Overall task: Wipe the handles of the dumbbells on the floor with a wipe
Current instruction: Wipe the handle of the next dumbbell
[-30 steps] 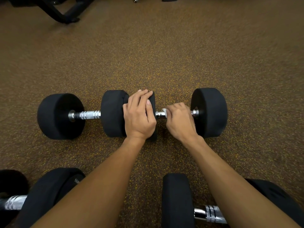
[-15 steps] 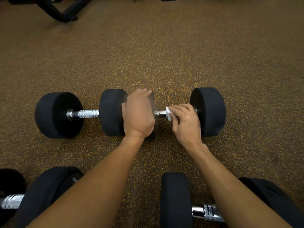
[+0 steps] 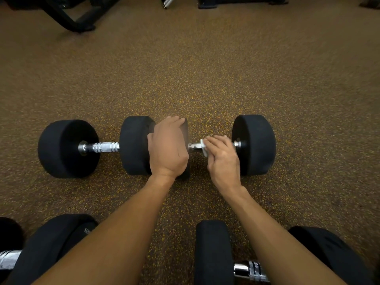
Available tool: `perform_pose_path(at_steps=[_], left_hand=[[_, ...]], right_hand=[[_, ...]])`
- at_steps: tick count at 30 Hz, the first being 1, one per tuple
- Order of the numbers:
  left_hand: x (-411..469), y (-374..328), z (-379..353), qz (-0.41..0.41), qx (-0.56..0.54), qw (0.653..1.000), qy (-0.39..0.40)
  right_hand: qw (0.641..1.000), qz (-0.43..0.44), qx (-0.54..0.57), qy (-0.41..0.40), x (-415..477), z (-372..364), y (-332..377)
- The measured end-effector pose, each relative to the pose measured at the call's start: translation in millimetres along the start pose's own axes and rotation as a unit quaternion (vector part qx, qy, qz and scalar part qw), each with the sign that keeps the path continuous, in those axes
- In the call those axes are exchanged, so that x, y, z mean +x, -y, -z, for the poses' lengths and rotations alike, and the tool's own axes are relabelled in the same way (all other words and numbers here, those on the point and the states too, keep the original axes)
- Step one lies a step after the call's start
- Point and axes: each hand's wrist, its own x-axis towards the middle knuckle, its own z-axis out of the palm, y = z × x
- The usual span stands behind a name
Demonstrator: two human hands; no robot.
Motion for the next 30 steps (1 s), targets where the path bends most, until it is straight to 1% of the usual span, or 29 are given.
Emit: perform_pose_path(at_steps=[3, 5, 8, 12, 15, 17, 18, 22, 26, 28, 30], left_hand=[[0.1, 0.2, 0.2, 0.001, -0.002, 1.0, -0.002], [0.0, -0.1, -0.3, 0.0, -0.002, 1.0, -0.003], [0.1, 1.1, -0.9, 0.002, -0.001, 1.0, -0.004], [0.2, 0.3, -0.8, -0.001, -0.001, 1.0, -0.003], [-0.5, 1.7, -0.5, 0.0, -0.001, 1.0, -0.005], [-0.3, 1.1, -0.8, -0.001, -0.002, 1.0, -0.005], [-0.2, 0.7, -0.9, -0.001, -0.002, 1.0, -0.005], [0.2, 0.7, -0.7, -0.002, -0.001, 1.0, -0.006], [0.7, 0.9, -1.3, 0.0, 0.0, 1.0, -0.006], [0.5, 1.0, -1.1, 0.0, 0.001, 1.0, -0.006], [0.1, 0.8, -1.0, -0.001, -0.001, 1.0, -0.004]], right_hand=[[0.998, 0.036, 0.03, 0.041, 3.7, -1.0, -0.7], [0.999, 0.034, -0.001, 0.028, 2.2, 7.2, -9.5], [0.999, -0.002, -0.032, 0.003, 0.4, 11.1, -10.1], [0.998, 0.042, -0.03, 0.029, 2.8, -0.2, -6.1], [0.999, 0.036, -0.004, 0.028, 0.7, 8.9, -14.1], [0.999, 0.032, -0.014, 0.03, 0.8, 17.5, -16.7], [0.998, 0.042, -0.022, 0.033, 2.1, 19.1, -16.9], [0.991, 0.124, -0.034, 0.044, 11.4, 15.3, -17.1], [0.981, 0.171, -0.064, 0.058, 14.2, 15.1, -13.3], [0.98, 0.176, -0.074, 0.051, 13.1, 18.3, -15.6], [0.985, 0.145, -0.078, 0.04, 10.0, 23.3, -20.1]])
